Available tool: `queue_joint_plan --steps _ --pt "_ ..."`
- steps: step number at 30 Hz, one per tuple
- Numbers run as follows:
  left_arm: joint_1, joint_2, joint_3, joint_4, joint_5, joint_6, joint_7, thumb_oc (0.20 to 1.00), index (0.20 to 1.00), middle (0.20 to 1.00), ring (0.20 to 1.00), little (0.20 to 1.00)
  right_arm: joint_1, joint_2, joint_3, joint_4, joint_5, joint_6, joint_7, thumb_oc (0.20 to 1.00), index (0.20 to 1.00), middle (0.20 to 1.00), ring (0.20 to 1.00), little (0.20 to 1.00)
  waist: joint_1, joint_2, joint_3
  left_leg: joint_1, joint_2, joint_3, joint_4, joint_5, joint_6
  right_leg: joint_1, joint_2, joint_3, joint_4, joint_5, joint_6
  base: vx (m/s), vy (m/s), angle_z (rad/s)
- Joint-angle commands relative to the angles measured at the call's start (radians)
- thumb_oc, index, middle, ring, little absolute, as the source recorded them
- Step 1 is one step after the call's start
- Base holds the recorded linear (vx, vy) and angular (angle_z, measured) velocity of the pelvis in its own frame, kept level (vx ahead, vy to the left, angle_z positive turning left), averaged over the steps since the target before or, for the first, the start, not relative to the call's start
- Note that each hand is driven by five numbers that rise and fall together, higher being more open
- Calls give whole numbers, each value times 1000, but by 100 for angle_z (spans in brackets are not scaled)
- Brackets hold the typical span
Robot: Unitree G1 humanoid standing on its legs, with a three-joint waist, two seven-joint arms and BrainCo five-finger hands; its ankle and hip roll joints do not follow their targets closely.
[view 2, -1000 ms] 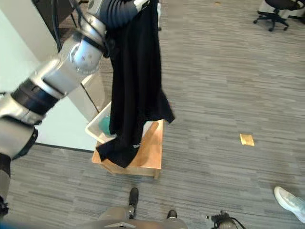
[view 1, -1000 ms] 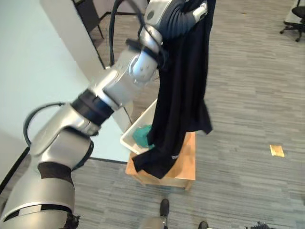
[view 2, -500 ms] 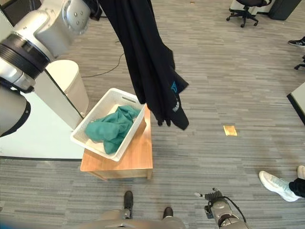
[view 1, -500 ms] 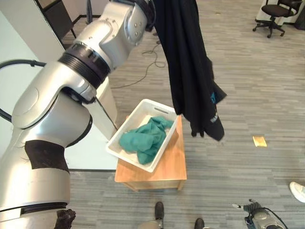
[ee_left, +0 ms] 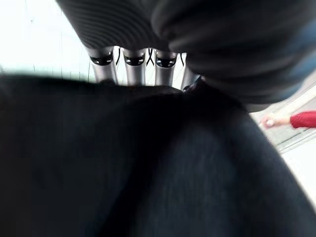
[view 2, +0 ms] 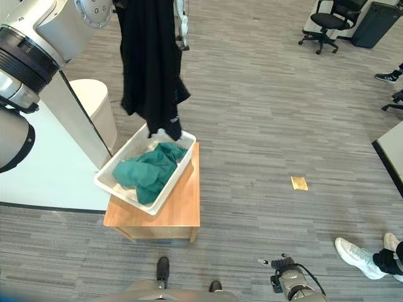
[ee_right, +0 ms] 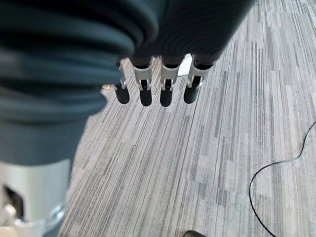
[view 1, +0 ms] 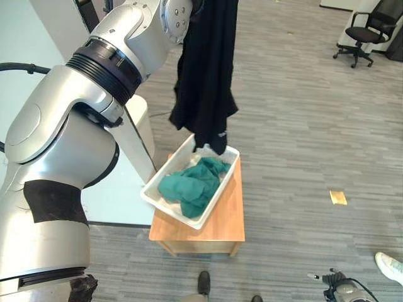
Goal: Pick up bed clothes into laundry basket.
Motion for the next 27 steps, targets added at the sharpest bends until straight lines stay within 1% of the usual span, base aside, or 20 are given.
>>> queue_joint_plan --steps 1,2,4,6,9,11,12,13,16,19,23,24,25,27 --pt "-209 -38 42 126 30 29 67 200 200 200 200 200 -27 -53 13 2 16 -2 -21 1000 1000 1000 1000 1000 23 40 58 51 48 -29 4 -122 -35 9 -57 -66 13 37 98 -63 32 1" --pt "-177 -63 58 129 41 36 62 200 200 200 200 200 -33 -49 28 -4 3 2 -27 1000 1000 1000 1000 1000 19 35 73 32 48 -27 4 -119 -34 -12 -57 -64 13 43 98 -51 20 2" --pt "-176 -63 58 128 42 36 62 200 200 200 200 200 -32 -49 28 -4 3 2 -27 1000 1000 1000 1000 1000 19 35 70 29 49 -26 4 -119 -34 -15 -57 -64 13 44 98 0 0 0" --pt "-107 -117 88 146 57 38 47 200 200 200 200 200 -44 -55 44 -14 -13 5 -37 1000 1000 1000 1000 1000 7 29 98 -12 51 -25 4 -110 -31 -56 -57 -59 13 51 93 -78 21 -8" --pt "-5 -164 134 107 83 45 47 200 200 200 200 200 -46 -54 59 -29 -34 11 -54 1000 1000 1000 1000 1000 -4 29 131 -55 52 -20 4 -100 -30 -100 -57 -50 13 63 89 -68 32 -6" --pt "15 -173 138 107 91 48 42 200 200 200 200 200 -45 -54 60 -32 -38 11 -55 1000 1000 1000 1000 1000 -6 29 135 -62 51 -18 4 -99 -30 -108 -57 -49 13 64 88 -31 36 -13" --pt "68 -218 139 128 128 60 24 200 200 200 200 200 -60 -52 68 -43 -42 9 -65 1000 1000 1000 1000 1000 -13 28 161 -88 54 -10 4 -92 -30 -139 -59 -44 13 69 87 -66 51 -19" --pt "86 -237 144 152 138 66 22 200 200 200 200 200 -70 -50 71 -45 -42 8 -69 1000 1000 1000 1000 1000 -14 26 171 -102 55 -7 4 -88 -30 -155 -60 -38 13 73 86 -96 68 -17" --pt "121 -266 150 224 171 87 24 200 200 200 200 200 -95 -37 87 -49 -39 1 -85 1000 1000 1000 1000 1000 -24 18 200 -143 60 8 4 -78 -30 -207 -62 -27 13 85 89 -44 51 -21" --pt "112 -273 127 291 211 102 25 200 200 200 200 200 -101 -28 101 -56 -32 -15 -87 1000 1000 1000 1000 1000 -36 9 213 -175 65 16 4 -73 -32 -249 -60 -11 13 97 91 -25 53 -26" --pt "110 -254 97 363 260 116 24 200 200 200 200 200 -111 -12 113 -64 -29 -32 -96 1000 1000 1000 1000 1000 -46 -6 226 -208 71 28 4 -67 -34 -291 -59 -3 13 106 97 -28 38 -17" --pt "123 -256 106 362 286 117 39 200 200 200 200 200 -168 -4 131 -52 -9 -40 -105 1000 1000 1000 1000 1000 -31 -4 233 -214 73 25 4 -68 -36 -295 -59 -11 13 105 97 -60 46 -24" --pt "125 -248 112 373 336 162 44 200 200 200 200 200 -121 6 156 -83 -42 -62 -96 1000 1000 1000 1000 1000 -40 -13 236 -235 73 25 4 -62 -36 -319 -61 -5 13 120 103 -55 51 -17" --pt "116 -239 110 403 376 177 45 200 200 200 200 200 -80 28 164 -94 -51 -65 -104 1000 1000 1000 1000 1000 -57 -29 244 -237 77 34 4 -66 -39 -328 -57 0 13 126 106 -39 53 -6"
